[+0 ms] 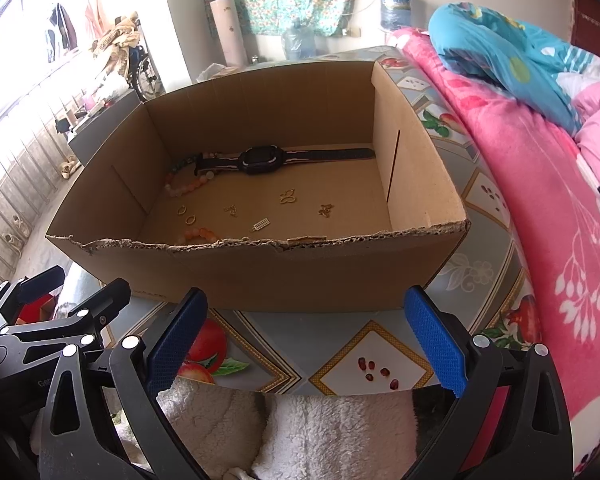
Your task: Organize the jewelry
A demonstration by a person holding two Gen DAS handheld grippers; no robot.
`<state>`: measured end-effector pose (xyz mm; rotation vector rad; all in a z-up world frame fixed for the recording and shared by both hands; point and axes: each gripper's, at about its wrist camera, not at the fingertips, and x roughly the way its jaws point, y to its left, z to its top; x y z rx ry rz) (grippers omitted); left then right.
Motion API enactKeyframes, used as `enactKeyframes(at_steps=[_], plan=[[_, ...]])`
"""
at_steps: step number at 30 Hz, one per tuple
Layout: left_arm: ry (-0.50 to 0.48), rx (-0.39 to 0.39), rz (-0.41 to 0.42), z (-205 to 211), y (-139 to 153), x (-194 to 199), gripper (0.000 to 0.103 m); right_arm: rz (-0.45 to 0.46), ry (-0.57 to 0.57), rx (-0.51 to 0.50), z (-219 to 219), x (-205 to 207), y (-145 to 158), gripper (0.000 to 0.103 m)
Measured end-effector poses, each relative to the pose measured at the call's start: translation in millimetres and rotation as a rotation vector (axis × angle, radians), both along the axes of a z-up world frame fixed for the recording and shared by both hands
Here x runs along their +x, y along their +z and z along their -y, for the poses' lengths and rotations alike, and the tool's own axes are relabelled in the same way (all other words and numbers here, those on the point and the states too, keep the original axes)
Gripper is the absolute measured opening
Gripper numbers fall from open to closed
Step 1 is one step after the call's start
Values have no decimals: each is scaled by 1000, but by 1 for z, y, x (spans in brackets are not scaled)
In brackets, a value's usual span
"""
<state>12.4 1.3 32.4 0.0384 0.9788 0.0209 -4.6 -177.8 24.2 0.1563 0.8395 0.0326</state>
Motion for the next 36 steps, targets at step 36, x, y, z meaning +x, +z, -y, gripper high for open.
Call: enactKeyframes(at_steps=[36], plan=[[15,-6,-21,-1,-3,1,97,-1,3,6,2,-3,0,95]])
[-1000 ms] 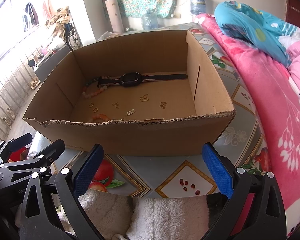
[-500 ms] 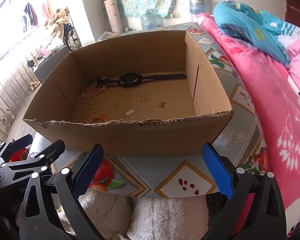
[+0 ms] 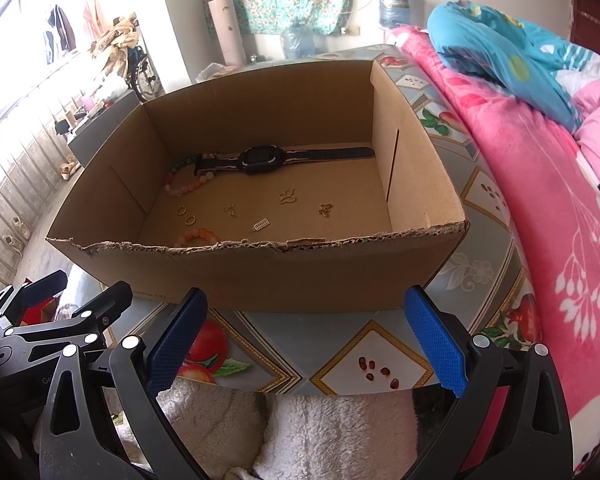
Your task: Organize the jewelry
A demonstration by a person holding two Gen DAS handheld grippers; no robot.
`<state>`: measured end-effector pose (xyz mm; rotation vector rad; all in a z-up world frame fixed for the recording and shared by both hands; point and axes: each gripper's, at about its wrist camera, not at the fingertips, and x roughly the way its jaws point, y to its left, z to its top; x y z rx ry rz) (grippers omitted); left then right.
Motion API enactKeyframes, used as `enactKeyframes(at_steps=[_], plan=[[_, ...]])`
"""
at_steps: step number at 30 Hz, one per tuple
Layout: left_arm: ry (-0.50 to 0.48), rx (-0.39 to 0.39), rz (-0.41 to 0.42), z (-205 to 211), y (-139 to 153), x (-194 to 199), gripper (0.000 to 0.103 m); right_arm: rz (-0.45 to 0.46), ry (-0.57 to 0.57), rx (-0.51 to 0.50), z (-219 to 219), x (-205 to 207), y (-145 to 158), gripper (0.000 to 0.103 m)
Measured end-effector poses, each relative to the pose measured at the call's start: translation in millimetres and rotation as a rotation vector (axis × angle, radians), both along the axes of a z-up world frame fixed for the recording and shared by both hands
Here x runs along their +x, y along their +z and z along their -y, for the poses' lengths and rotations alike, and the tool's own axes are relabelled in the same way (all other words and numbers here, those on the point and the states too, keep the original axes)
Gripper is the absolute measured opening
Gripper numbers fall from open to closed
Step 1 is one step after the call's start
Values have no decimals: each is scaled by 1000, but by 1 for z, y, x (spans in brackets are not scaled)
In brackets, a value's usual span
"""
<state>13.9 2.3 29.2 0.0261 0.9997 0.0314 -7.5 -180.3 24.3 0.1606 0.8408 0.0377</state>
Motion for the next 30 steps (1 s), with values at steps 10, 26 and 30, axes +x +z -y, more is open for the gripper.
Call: enactKeyframes(at_steps=[10,26,30], plan=[[3,3,-2,-1,0,1,97,-3,-3,6,-1,0,-1,95],[7,2,-8,1,-2,1,97,-9,-1,8,3,2,-2,95],[9,0,-14,1,-2,2,97,-8,-5,9,3,2,-2,95]])
